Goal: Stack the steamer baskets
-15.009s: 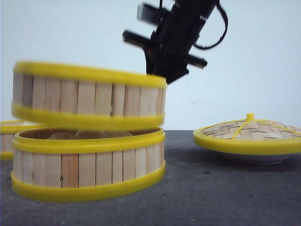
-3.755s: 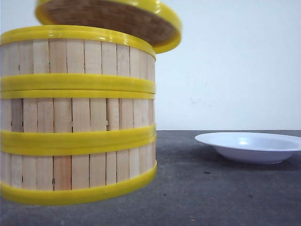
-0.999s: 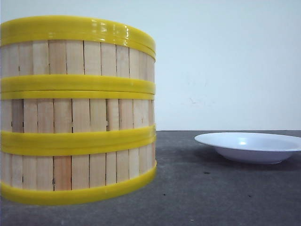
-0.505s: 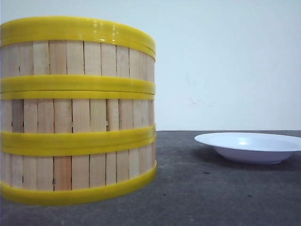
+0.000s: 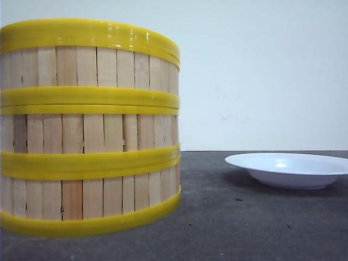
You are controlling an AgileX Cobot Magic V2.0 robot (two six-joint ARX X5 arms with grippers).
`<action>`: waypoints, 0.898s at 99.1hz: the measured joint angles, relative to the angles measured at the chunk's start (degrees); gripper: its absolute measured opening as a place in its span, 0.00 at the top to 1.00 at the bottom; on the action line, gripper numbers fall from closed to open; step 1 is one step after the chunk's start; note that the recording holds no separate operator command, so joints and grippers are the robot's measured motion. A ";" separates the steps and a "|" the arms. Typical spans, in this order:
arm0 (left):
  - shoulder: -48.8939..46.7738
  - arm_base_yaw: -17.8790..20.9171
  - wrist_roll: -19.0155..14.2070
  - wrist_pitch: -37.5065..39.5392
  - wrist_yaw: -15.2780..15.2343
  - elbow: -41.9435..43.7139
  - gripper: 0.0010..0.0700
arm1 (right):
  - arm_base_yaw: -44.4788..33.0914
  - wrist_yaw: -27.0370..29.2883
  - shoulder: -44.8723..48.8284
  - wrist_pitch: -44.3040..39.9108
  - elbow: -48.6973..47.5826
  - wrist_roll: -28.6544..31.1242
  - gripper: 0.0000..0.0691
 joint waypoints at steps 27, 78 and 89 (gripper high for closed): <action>-0.07 0.00 0.00 -0.87 0.00 0.00 0.97 | 0.00 -0.02 0.00 -0.15 0.00 -0.04 0.98; -0.22 0.00 0.00 -0.87 -0.02 0.00 0.97 | 0.00 -0.02 0.00 -0.17 0.00 -0.04 0.99; -1.97 0.44 1.20 1.40 -0.76 -1.38 0.97 | 0.00 -0.02 0.00 -0.09 0.00 -0.02 0.99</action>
